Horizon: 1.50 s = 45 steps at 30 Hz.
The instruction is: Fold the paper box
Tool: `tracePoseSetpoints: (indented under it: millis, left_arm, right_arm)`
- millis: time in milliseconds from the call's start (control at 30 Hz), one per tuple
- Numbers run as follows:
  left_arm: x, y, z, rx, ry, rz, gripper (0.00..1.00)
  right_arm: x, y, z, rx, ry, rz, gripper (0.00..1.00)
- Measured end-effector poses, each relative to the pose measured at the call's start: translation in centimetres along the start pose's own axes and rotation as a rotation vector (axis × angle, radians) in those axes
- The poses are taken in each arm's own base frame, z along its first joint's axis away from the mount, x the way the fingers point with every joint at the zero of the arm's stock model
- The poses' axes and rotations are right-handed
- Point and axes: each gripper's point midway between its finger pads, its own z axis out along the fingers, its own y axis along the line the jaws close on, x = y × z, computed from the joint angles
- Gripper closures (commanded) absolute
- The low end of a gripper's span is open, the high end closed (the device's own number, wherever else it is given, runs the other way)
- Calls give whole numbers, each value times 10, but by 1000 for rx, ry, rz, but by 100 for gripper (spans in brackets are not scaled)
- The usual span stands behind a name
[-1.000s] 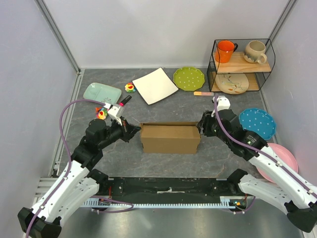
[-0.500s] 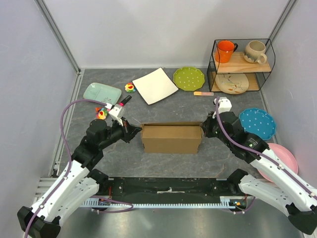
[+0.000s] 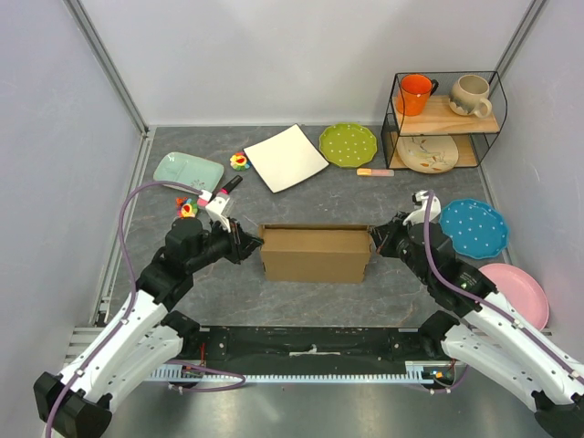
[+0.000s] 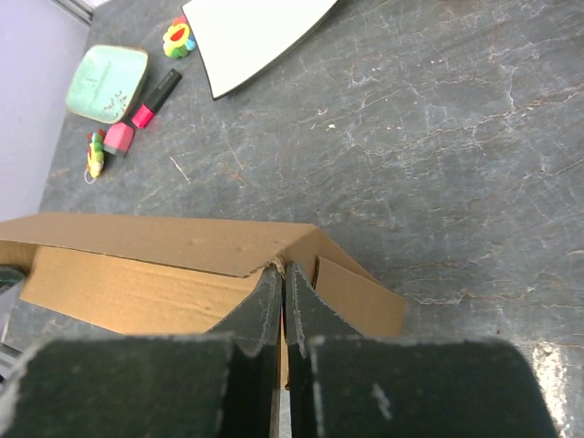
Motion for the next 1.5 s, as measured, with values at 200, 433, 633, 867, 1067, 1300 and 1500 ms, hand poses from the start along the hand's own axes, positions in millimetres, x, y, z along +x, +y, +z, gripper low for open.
tracePoseSetpoints:
  millis: [200,433,633,867,1067,1300,1500]
  left_arm:
    - [2,1,0,-7,17,-6,72]
    - [-2,1,-8,-27,-2,-2,66]
    - [-28,-5,-18,-36,-74,18,63]
    - [-31,-2,-8,-43,-56,23,64]
    - [-23,5,3,-60,-10,16,66]
    - [-32,3,6,-53,-28,25,77]
    - [-36,2,6,-47,-38,44,98]
  right_arm:
    - [1,0,-1,-7,-17,60,100]
    - [1,0,-1,-7,-16,60,100]
    - [1,0,0,-3,-11,51,100]
    - [0,1,0,-1,-8,44,100]
    - [0,1,0,0,-6,38,100]
    - [0,1,1,1,-5,34,100]
    - [2,3,0,-11,4,33,70]
